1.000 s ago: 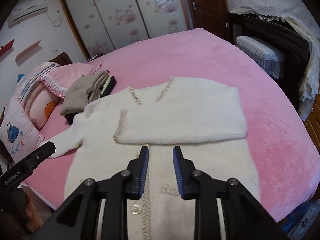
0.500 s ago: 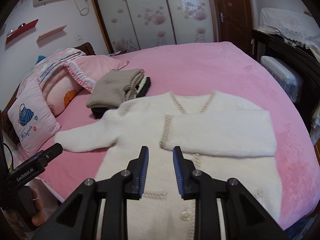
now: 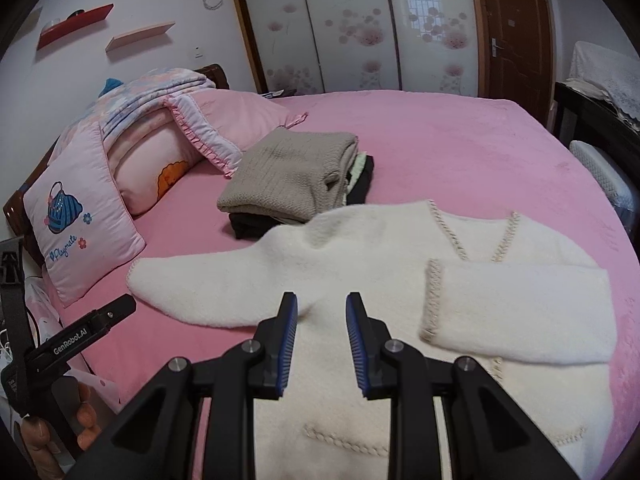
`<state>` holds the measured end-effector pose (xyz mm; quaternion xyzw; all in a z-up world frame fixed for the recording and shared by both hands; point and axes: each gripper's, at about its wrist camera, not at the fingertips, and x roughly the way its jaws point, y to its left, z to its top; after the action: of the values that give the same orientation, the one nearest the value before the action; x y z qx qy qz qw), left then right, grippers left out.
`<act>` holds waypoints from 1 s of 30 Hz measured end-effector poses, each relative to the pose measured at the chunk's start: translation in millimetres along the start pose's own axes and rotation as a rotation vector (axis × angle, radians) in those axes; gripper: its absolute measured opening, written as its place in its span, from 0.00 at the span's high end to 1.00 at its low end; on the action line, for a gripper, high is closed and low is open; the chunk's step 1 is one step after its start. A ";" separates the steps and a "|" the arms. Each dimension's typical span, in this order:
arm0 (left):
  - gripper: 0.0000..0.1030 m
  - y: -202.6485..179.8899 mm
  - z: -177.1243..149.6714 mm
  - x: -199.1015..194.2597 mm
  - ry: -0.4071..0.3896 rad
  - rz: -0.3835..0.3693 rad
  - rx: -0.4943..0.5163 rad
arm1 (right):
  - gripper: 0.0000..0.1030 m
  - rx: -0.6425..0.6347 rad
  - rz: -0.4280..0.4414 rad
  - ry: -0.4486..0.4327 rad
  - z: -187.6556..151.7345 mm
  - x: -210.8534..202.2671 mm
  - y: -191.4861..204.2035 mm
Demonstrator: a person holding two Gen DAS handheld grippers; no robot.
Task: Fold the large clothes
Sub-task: 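Reach the left gripper to the other sleeve cuff and grasp it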
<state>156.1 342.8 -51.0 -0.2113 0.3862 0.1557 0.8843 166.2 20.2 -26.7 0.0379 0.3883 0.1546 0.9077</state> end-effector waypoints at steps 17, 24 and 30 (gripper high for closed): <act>0.09 97.2 12.1 128.4 0.114 0.145 -0.309 | 0.76 -0.054 0.041 0.124 3.2 110.7 41.9; 0.09 132.5 2.9 151.1 0.091 0.101 -0.487 | 0.76 -0.107 0.080 0.151 -7.7 130.4 66.4; 0.09 155.5 4.2 168.0 0.012 0.052 -0.618 | 0.76 -0.130 0.097 0.174 -17.8 140.2 73.1</act>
<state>200.2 497.8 -213.6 -0.4609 0.3311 0.2872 0.7717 226.2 132.1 -122.4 -0.0160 0.4527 0.2258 0.8625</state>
